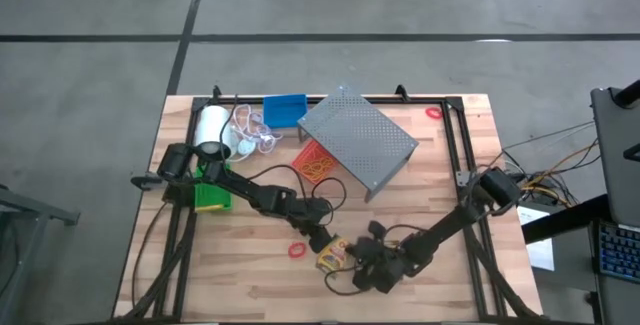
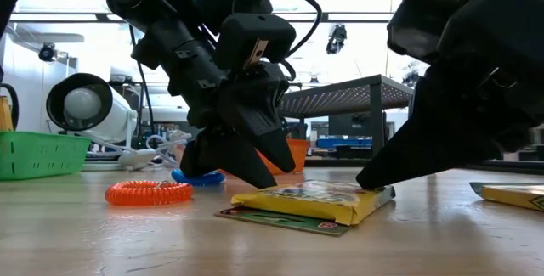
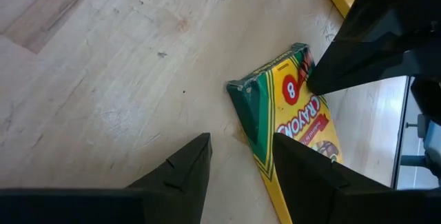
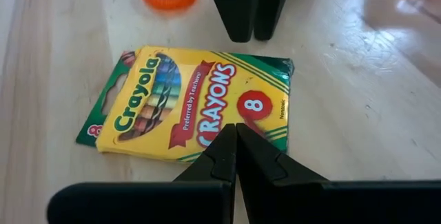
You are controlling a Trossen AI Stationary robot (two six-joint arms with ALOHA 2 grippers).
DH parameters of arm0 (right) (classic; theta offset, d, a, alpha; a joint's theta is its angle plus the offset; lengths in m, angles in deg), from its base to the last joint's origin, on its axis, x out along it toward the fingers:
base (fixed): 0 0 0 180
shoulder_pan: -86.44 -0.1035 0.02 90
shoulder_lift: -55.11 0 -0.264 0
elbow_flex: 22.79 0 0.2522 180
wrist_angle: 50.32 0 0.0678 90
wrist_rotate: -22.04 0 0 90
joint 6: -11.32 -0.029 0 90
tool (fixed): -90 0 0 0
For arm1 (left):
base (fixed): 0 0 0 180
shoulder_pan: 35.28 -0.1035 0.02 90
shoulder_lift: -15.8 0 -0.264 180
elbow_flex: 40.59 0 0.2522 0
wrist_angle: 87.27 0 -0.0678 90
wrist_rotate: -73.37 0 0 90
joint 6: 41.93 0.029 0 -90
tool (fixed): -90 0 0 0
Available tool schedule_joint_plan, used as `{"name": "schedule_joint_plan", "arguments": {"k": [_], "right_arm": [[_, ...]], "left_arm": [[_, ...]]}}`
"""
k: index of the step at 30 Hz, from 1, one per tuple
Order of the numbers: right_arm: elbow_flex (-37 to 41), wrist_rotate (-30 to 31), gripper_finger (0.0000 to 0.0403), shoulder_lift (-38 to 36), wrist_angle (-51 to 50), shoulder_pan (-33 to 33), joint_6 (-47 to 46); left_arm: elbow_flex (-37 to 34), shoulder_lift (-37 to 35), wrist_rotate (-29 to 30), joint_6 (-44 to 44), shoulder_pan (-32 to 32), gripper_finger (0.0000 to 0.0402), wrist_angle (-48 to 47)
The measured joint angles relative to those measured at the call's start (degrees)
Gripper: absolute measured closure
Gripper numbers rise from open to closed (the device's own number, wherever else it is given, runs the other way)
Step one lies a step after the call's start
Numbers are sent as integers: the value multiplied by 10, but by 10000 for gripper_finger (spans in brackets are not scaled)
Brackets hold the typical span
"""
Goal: Pick & Place Office Desk Supplies
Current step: Put the crayon box into the green bin
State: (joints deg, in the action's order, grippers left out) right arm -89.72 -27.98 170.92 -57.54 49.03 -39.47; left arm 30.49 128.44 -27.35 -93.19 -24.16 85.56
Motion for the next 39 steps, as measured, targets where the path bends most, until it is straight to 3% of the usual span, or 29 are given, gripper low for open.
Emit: {"name": "schedule_joint_plan", "arguments": {"k": [7,14,39], "right_arm": [[4,9,395,-29,-18,-5,23],[6,62,395,-43,-13,-21,42],[28,23,395,-45,-30,-25,-32]], "left_arm": [[0,0,0,0,0,236,0],[0,0,0,0,0,236,0],[0,0,0,0,0,236,0]]}}
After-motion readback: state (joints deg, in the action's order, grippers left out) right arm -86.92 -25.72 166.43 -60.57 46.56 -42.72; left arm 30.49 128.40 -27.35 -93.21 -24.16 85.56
